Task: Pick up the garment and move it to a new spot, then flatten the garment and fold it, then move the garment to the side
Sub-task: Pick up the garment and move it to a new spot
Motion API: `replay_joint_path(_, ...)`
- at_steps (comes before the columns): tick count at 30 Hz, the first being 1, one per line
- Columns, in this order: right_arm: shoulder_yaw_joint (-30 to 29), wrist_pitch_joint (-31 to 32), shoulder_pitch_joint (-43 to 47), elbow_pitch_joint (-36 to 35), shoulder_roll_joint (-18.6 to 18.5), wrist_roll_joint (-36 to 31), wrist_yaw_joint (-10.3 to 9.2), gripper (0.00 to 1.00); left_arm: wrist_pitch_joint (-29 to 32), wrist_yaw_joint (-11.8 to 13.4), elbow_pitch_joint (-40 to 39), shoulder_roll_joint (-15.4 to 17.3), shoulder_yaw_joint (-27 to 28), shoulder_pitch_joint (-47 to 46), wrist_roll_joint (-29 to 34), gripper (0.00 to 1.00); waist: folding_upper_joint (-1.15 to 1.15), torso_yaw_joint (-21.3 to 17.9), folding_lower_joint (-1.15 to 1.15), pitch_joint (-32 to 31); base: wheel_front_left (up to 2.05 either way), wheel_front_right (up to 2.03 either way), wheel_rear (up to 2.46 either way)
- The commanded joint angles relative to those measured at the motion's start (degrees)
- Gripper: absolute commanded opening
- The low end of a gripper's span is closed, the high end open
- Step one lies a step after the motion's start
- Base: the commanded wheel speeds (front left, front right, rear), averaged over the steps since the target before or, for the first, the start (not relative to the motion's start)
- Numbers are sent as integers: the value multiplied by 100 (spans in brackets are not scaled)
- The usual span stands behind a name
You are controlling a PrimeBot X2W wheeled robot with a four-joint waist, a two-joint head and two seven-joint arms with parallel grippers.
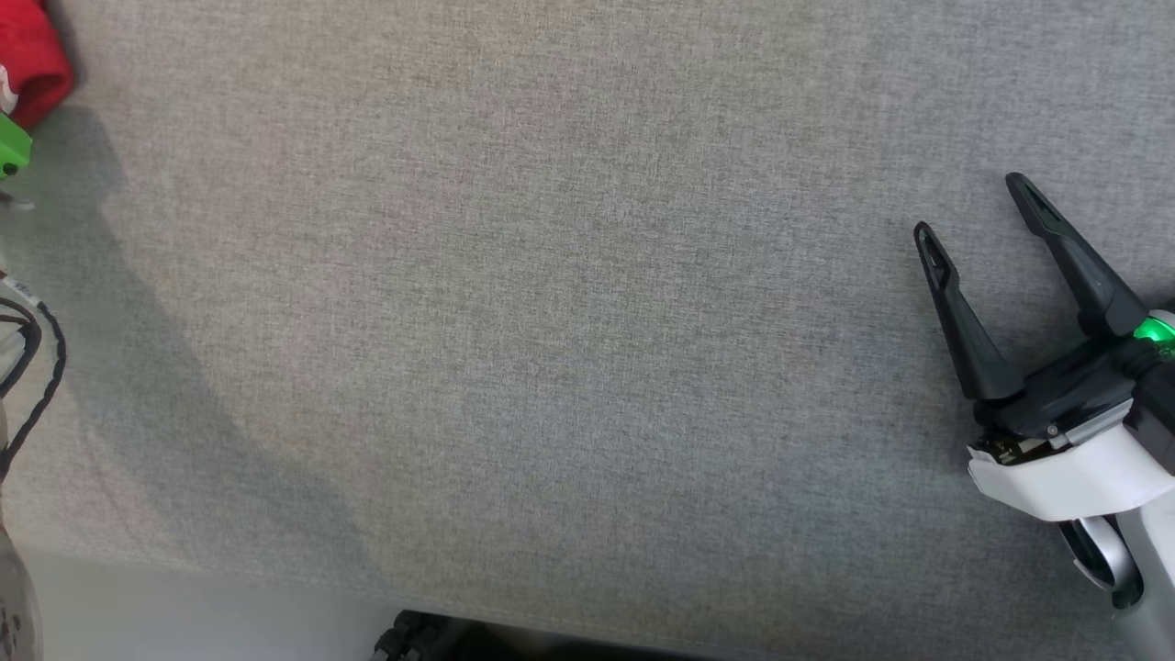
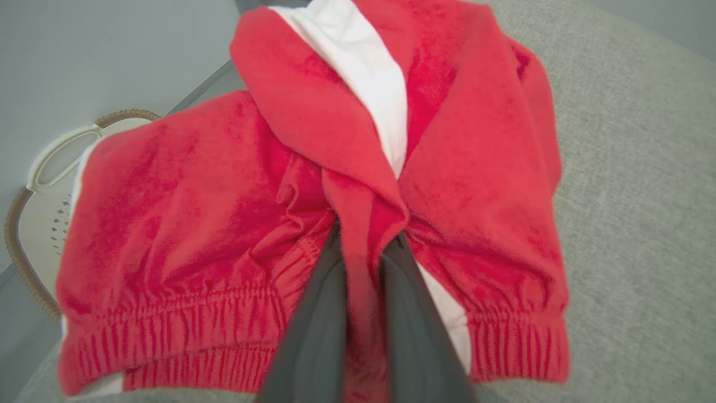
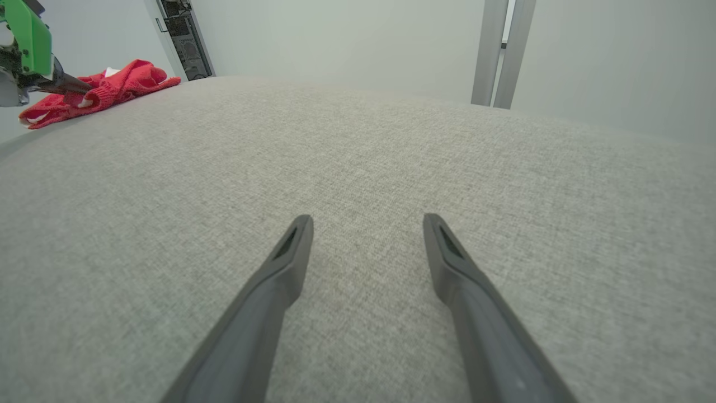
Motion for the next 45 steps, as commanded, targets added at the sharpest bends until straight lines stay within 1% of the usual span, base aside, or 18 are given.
replay_joint_path(1,21,78,78,299,3,-12,-14,100,-173,-12,-96,84,-116,82,54,0,0,-36,0,-156,0,0,0)
replay_joint_path(5,96,51,23,337,103,21,-12,100,-685,-15,-599,229,-621,249,117,0,0,-77,0,-526,0,0,0)
replay_joint_path(8,179,48,-53,389,241,78,-10,100,-953,-16,-1062,383,-1147,447,54,0,0,-133,0,-904,0,0,0)
replay_joint_path(13,310,45,-130,498,489,152,-10,100,-1146,-17,-1794,675,-2002,718,9,0,0,-295,0,-1575,0,0,0)
replay_joint_path(18,321,45,-27,602,743,244,-10,100,-1094,-17,-2594,1009,-2724,1014,2,0,0,-600,0,-2331,0,0,0)
replay_joint_path(21,204,45,145,631,891,305,-10,100,-950,-17,-3107,1050,-2956,1240,-242,0,0,-811,0,-2752,0,0,0)
replay_joint_path(27,11,44,527,632,1120,382,-10,100,-668,-18,-4153,1153,-3393,1692,-394,0,0,-1325,0,-3436,0,0,0)
replay_joint_path(29,-28,45,624,611,1166,381,-10,100,-557,-16,-4490,1144,-3520,1820,-353,0,0,-1516,0,-3571,0,0,0)
replay_joint_path(33,-182,45,763,542,1265,414,-10,100,-319,27,-5148,1013,-3821,2046,-249,0,0,-1894,0,-3698,0,0,0)
replay_joint_path(37,-273,45,821,468,1336,417,-10,100,-102,59,-5573,877,-4219,2180,-1,0,0,-2279,0,-3707,0,0,0)
replay_joint_path(40,-338,45,856,400,1403,412,-10,100,-38,46,-5687,777,-4582,2244,265,0,0,-2505,0,-3638,0,0,0)
replay_joint_path(45,-307,45,757,286,1506,403,-10,100,-135,16,-5517,671,-5270,2417,757,0,0,-2822,0,-3304,0,0,0)
